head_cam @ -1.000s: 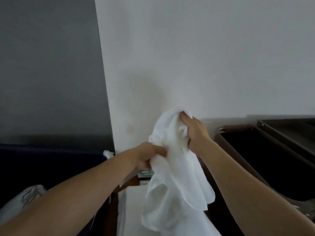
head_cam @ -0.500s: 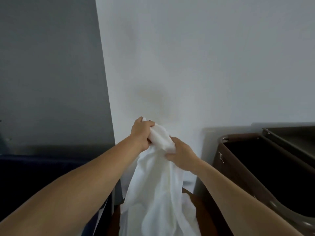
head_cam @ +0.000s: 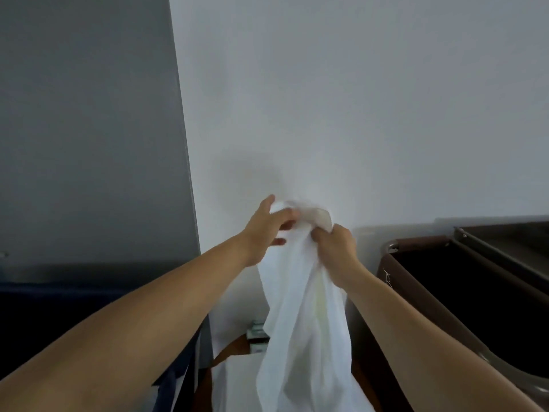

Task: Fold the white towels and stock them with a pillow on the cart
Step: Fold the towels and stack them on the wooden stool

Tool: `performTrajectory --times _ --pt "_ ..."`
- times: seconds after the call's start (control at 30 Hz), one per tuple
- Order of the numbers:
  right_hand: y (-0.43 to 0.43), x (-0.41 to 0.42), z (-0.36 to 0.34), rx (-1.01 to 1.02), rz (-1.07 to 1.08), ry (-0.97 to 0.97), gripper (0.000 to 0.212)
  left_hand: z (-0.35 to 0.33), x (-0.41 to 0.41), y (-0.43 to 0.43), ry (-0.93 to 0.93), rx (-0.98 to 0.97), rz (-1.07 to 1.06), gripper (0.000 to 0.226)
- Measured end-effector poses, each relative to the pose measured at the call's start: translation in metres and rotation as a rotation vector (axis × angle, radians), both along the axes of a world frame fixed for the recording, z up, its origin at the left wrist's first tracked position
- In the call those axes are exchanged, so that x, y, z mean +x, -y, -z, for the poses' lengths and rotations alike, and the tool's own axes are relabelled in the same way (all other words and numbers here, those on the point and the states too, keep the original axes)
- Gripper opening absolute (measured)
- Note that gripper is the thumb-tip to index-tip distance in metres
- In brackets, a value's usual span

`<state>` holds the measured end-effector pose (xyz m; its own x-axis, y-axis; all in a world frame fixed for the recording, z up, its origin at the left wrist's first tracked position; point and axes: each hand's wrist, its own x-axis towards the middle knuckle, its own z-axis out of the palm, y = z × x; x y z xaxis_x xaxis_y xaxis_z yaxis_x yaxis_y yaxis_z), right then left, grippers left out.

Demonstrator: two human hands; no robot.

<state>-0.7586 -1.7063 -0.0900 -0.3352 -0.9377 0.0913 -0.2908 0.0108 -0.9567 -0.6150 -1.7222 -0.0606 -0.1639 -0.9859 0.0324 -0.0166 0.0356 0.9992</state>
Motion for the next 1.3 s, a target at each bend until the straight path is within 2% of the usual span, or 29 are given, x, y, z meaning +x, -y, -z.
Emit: performTrajectory --times 0.07,0.13,0.2,0.27,0.3,0.33,0.4,0.47,0.53,0.63,0.7,0.73,0.8,0.87,0.93,1.07,1.13,1.2,1.23,1.27,1.3 --pt "0.005 -0.007 -0.002 0.061 -0.006 0.278 0.022 0.023 0.005 -0.010 0.153 0.014 0.119 0.096" --pt "0.006 -0.007 -0.005 0.142 -0.030 0.444 0.017 0.047 0.000 -0.021 0.357 0.034 0.283 0.088" --pt "0.005 -0.001 -0.005 0.183 -0.116 0.396 0.013 0.062 -0.008 -0.028 0.527 0.023 0.290 0.069" --pt "0.003 0.006 -0.004 0.158 -0.208 0.323 0.019 0.067 -0.013 -0.024 0.561 0.036 0.105 0.032" --pt "0.000 0.007 -0.004 0.128 -0.257 0.302 0.022 0.066 -0.012 -0.022 0.532 0.058 0.016 0.015" --pt "0.000 0.007 -0.002 0.075 -0.286 0.263 0.025 0.062 -0.011 -0.018 0.469 0.077 -0.052 0.007" --pt "-0.006 0.004 0.002 -0.046 -0.275 0.083 0.032 0.048 -0.009 -0.009 0.235 0.128 -0.151 0.009" --pt "-0.014 -0.001 0.012 -0.083 -0.229 -0.090 0.060 0.028 -0.010 0.001 -0.015 0.190 -0.283 0.010" --pt "-0.021 -0.002 0.025 -0.091 -0.206 -0.208 0.081 0.001 -0.014 0.009 -0.181 0.226 -0.365 0.008" --pt "-0.029 -0.003 0.037 -0.187 -0.076 -0.439 0.090 -0.042 -0.023 0.015 -0.399 0.212 -0.378 0.013" --pt "-0.033 -0.007 0.038 -0.175 -0.034 -0.457 0.085 -0.063 -0.027 0.014 -0.538 0.187 -0.377 0.027" --pt "-0.033 -0.009 0.039 -0.108 -0.038 -0.439 0.077 -0.070 -0.027 0.015 -0.566 0.176 -0.381 0.034" --pt "-0.028 -0.016 0.044 0.060 -0.051 -0.372 0.045 -0.078 -0.028 0.014 -0.582 0.154 -0.399 0.039" --pt "-0.024 -0.022 0.049 0.144 -0.063 -0.250 0.018 -0.079 -0.026 0.012 -0.592 0.162 -0.412 0.038" --pt "-0.025 -0.027 0.046 0.131 -0.093 -0.152 0.012 -0.072 -0.022 0.010 -0.556 0.183 -0.431 0.038" --pt "-0.029 -0.045 0.009 -0.067 0.024 -0.308 0.021 -0.049 -0.003 0.001 -0.394 0.219 -0.409 0.035" --pt "-0.029 -0.052 -0.018 -0.226 0.022 -0.108 0.021 -0.026 0.000 -0.007 -0.270 0.256 -0.328 0.036" --pt "-0.029 -0.055 -0.041 -0.255 -0.070 -0.005 0.021 0.004 0.002 -0.013 -0.265 0.384 -0.230 0.039" --pt "-0.030 -0.055 -0.047 -0.222 -0.123 -0.076 0.020 0.017 0.003 -0.016 -0.226 0.450 -0.164 0.039" --pt "-0.029 -0.054 -0.050 -0.191 -0.174 -0.182 0.022 0.026 0.004 -0.020 -0.112 0.483 -0.095 0.039" --pt "-0.028 -0.053 -0.049 -0.170 -0.214 -0.285 0.023 0.033 0.006 -0.022 0.087 0.471 0.006 0.039"
